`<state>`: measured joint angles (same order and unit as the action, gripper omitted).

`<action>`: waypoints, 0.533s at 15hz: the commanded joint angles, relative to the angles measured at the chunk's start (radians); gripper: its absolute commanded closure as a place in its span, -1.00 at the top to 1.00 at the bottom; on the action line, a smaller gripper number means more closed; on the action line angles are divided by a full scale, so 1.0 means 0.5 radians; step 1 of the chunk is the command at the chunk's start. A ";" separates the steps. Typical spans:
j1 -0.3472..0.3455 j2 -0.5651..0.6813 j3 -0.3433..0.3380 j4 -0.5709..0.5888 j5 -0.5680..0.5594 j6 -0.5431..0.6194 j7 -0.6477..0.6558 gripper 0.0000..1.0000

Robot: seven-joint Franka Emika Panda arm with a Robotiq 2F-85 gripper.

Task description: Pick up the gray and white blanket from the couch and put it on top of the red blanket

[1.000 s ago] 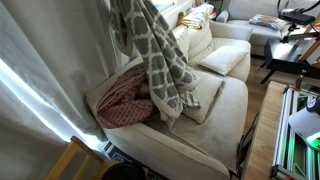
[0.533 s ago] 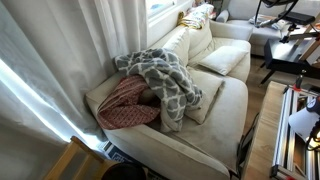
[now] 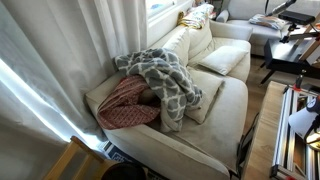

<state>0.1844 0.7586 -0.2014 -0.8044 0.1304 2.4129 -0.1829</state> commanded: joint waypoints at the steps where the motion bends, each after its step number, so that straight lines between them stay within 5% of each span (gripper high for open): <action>1: -0.027 -0.276 0.063 -0.461 0.062 -0.200 -0.130 1.00; 8: -0.254 -0.578 0.388 -1.077 0.596 -0.222 -0.815 1.00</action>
<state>0.1257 0.5833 -0.0841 -1.1454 0.3144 2.3069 -0.4050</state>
